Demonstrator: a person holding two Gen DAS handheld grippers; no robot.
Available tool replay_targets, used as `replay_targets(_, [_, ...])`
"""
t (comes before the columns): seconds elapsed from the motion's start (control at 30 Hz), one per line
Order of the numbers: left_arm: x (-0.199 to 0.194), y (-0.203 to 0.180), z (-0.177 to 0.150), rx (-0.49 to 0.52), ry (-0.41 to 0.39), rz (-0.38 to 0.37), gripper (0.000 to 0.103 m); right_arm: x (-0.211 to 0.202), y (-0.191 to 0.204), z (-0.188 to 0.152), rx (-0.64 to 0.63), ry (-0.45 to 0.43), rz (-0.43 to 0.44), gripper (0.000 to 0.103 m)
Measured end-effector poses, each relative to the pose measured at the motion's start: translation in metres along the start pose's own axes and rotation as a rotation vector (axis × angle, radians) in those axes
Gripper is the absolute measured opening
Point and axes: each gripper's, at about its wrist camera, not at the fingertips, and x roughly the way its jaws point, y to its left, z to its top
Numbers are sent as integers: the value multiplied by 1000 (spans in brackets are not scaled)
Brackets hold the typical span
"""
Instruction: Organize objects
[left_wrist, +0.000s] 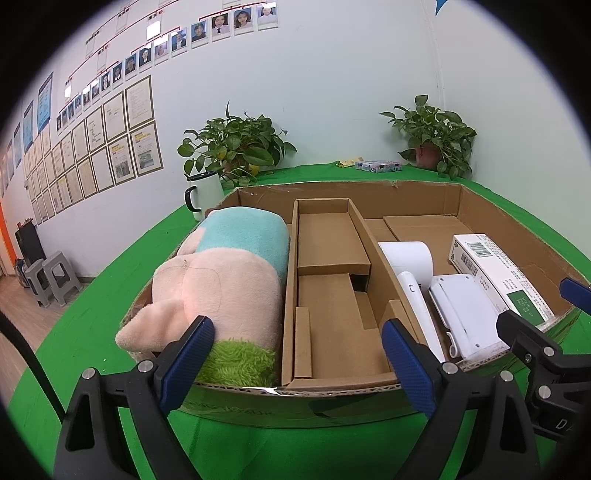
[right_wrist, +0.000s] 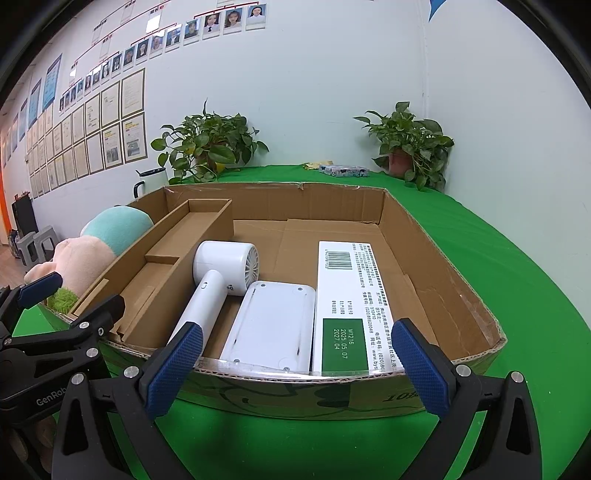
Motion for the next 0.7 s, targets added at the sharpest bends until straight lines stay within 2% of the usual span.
replay_targets(0.53, [-1,1,0,-4,1,-4,92,0,0,0,0,0,-1,103])
replay_targets(0.57, [-1,2,0,-4,1,-9,93,0,0,0,0,-1,0,103])
replay_targets(0.6, [-1,3,0,-6,2,-27,100,1,0,0,0,0,-1,103])
replay_targets(0.7, [1,4,0,-11,13,-41,102,1,0,0,1,-1,2,103])
